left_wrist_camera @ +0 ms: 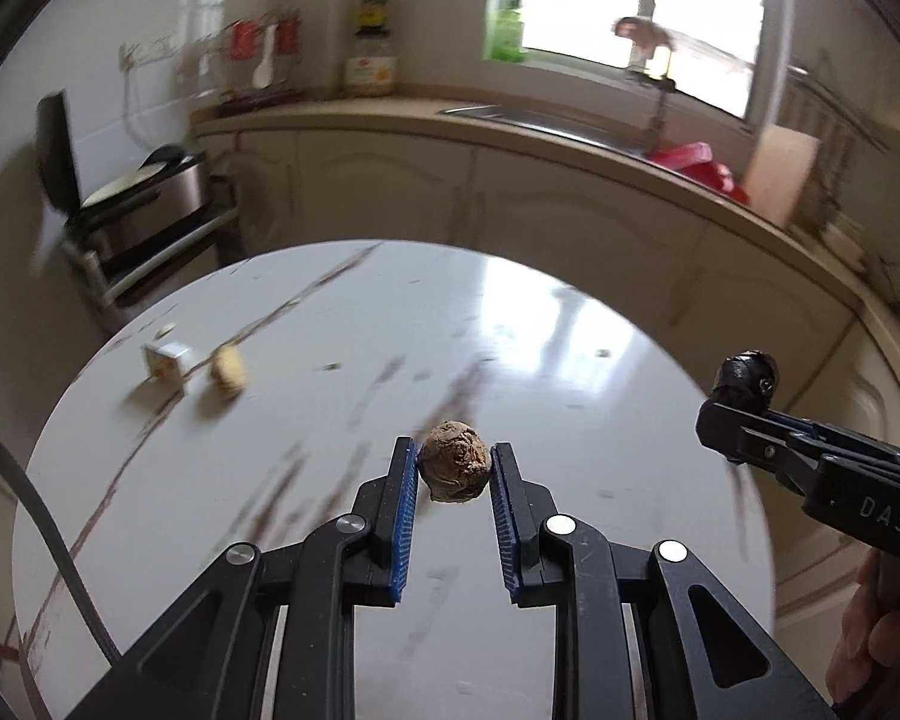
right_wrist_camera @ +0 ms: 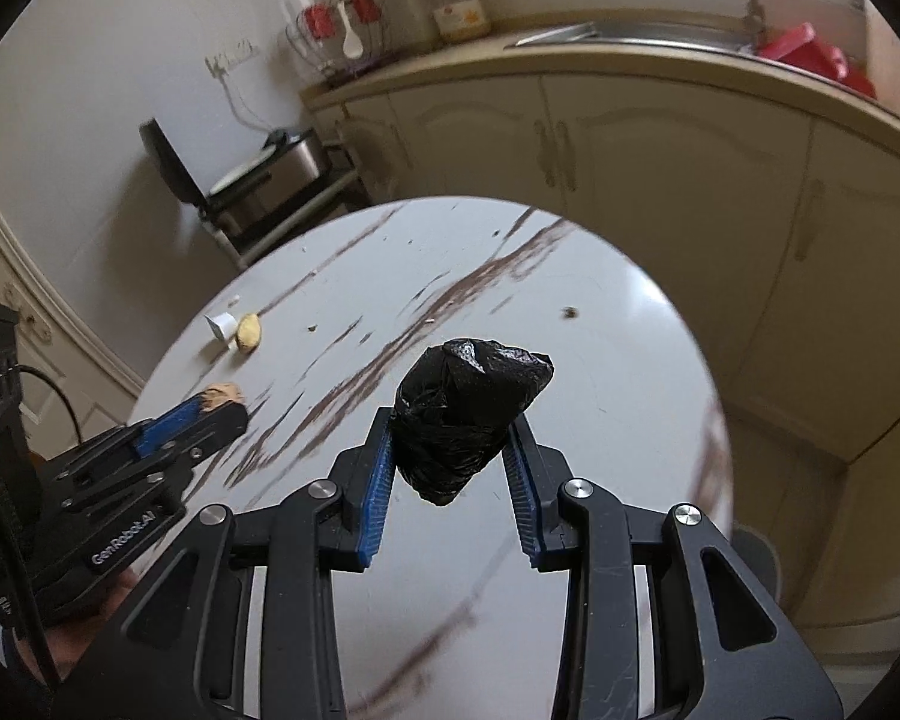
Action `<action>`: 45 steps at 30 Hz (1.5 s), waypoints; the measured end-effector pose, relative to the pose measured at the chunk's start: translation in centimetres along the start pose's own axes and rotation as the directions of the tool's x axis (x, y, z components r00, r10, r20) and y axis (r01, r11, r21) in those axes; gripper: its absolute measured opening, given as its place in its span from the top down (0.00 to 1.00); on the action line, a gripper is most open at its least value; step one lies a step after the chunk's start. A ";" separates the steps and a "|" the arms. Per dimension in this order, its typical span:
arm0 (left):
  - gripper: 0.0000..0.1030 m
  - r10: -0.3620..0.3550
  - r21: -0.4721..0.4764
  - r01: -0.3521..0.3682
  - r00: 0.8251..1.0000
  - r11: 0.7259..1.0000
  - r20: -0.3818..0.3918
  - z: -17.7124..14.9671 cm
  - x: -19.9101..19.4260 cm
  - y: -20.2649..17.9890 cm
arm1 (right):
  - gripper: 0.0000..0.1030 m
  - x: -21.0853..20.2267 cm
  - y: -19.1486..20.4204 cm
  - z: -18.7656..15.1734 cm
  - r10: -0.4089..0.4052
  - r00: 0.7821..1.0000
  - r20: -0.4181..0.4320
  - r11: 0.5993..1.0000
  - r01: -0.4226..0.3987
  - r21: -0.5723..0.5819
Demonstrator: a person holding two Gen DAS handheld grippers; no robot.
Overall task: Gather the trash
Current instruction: 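Carry the black bag and ginger piece over the blue bin, then open both grippers to drop the bag and ginger into the bin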
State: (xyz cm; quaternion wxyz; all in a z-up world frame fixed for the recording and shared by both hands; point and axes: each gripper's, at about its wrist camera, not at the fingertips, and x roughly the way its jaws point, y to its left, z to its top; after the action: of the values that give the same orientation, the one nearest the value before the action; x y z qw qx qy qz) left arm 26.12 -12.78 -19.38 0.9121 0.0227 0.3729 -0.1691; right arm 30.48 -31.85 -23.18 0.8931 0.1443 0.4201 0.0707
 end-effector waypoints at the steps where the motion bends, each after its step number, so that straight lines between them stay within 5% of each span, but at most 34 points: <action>1: 0.81 -0.007 0.012 0.007 1.000 1.000 0.003 0.0 -0.4 -0.9 | 0.68 -1.0 -0.6 -0.3 0.002 1.000 0.012 1.000 -0.002 0.009; 10: 0.81 -0.117 0.124 0.114 0.993 0.986 0.015 -0.8 -2.3 -10.2 | 0.68 -9.0 -7.2 -2.7 -0.039 0.994 0.103 0.995 0.029 0.096; 19: 0.81 -0.260 0.244 0.267 0.964 0.932 -0.063 -1.7 0.6 -20.0 | 0.68 -13.0 -16.8 -5.9 -0.163 0.981 0.104 0.957 0.132 0.257; 29: 0.81 -0.316 0.305 0.390 0.911 0.869 -0.266 -5.1 7.7 -28.2 | 0.68 -10.3 -27.5 -10.9 -0.232 0.971 -0.058 0.877 0.235 0.418; 38: 0.81 -0.256 0.259 0.389 0.867 0.884 -0.427 -6.5 15.8 -30.5 | 0.68 -5.6 -32.2 -14.2 -0.182 0.967 -0.177 0.822 0.249 0.512; 45: 0.80 -0.236 0.234 0.375 0.855 0.897 -0.462 -6.7 18.0 -31.1 | 0.67 -3.3 -33.9 -14.9 -0.168 0.961 -0.219 0.805 0.262 0.533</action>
State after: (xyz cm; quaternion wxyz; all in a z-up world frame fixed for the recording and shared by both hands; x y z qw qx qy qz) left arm 23.45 -46.22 -34.02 0.7549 0.1440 0.5276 -0.3620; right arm 17.08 -61.84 -40.48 0.7774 0.3434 0.5066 -0.1451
